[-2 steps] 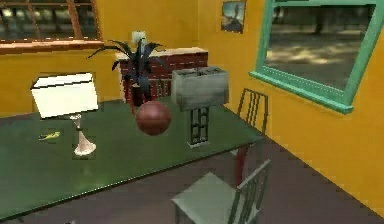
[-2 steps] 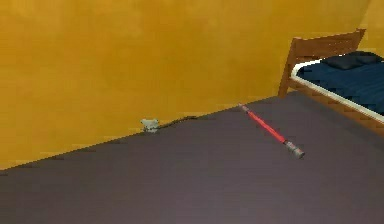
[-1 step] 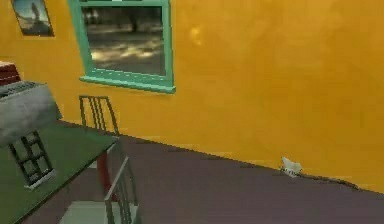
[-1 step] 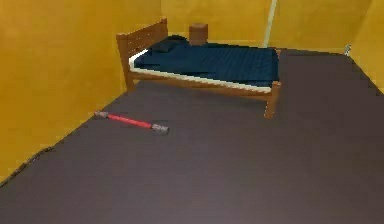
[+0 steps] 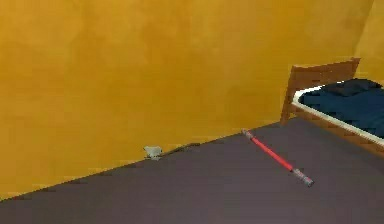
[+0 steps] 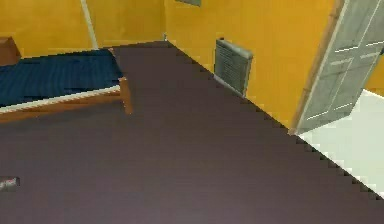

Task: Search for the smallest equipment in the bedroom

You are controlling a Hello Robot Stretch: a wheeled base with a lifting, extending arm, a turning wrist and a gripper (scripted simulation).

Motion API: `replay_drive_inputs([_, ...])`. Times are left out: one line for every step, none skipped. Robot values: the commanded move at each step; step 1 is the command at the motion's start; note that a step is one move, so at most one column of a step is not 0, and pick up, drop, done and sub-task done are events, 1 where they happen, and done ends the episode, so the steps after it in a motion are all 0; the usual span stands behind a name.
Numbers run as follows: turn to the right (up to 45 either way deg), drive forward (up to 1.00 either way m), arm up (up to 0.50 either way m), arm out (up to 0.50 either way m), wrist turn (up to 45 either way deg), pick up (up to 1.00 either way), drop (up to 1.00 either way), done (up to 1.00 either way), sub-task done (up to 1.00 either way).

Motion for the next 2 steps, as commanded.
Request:
replay_drive_inputs([45.0,0.00,0.00,0.00,0.0,0.00,0.00,0.00,0.00])
replay_drive_inputs([18.0,0.00,0.00,0.00,0.0,0.00,0.00,0.00,0.00])
